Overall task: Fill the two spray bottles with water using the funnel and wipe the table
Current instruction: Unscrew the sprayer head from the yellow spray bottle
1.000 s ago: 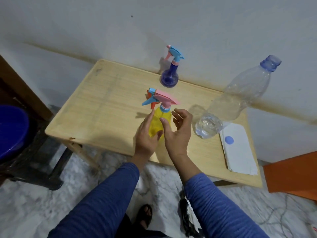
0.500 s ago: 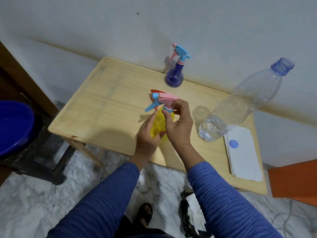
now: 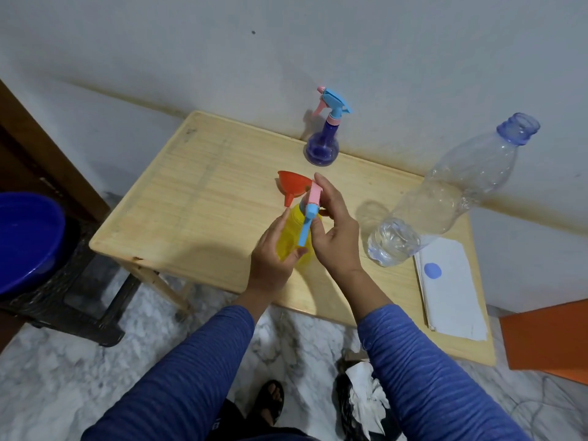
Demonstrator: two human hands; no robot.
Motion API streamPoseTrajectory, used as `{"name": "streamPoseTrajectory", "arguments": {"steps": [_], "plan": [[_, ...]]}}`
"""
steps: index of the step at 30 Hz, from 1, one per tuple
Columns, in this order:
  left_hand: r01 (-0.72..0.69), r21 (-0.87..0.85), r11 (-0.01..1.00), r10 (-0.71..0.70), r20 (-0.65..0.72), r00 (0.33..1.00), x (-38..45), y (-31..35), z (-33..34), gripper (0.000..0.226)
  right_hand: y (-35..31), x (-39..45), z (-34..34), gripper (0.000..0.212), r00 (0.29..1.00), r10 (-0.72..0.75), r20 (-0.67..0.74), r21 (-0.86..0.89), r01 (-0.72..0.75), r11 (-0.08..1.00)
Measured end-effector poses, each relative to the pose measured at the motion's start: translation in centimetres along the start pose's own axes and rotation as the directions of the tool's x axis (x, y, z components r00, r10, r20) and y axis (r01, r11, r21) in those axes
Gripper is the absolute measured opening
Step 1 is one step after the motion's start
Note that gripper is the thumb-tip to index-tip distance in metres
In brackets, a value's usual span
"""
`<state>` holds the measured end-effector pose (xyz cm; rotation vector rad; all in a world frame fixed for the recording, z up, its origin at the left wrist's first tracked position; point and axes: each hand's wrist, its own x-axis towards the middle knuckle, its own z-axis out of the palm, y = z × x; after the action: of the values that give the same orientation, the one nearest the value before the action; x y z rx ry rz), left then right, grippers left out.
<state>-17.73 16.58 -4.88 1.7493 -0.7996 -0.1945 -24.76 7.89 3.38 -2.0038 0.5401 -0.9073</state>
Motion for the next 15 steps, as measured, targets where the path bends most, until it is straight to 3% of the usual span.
{"name": "streamPoseTrajectory", "arguments": {"steps": [4,8,12,15], "plan": [[-0.007,0.011,1.000,0.007,0.000,1.000,-0.12,-0.06,-0.02,0.073,-0.01,0.48,0.02,0.067,1.000,-0.005,-0.004,-0.041,0.005,0.999],[-0.005,-0.030,1.000,0.005,0.019,1.000,-0.20,0.22,-0.21,0.076,0.08,0.55,-0.30,0.058,1.000,-0.028,-0.011,-0.004,0.028,1.000],[-0.001,-0.032,0.999,0.002,0.018,1.000,-0.23,-0.03,-0.11,0.075,0.08,0.46,-0.48,0.071,0.999,-0.034,0.032,-0.038,0.036,0.999],[0.000,-0.030,1.000,0.001,0.025,1.000,-0.18,-0.02,-0.20,0.075,0.01,0.84,-0.42,0.070,0.999,-0.043,0.019,-0.065,0.045,0.997]]}}
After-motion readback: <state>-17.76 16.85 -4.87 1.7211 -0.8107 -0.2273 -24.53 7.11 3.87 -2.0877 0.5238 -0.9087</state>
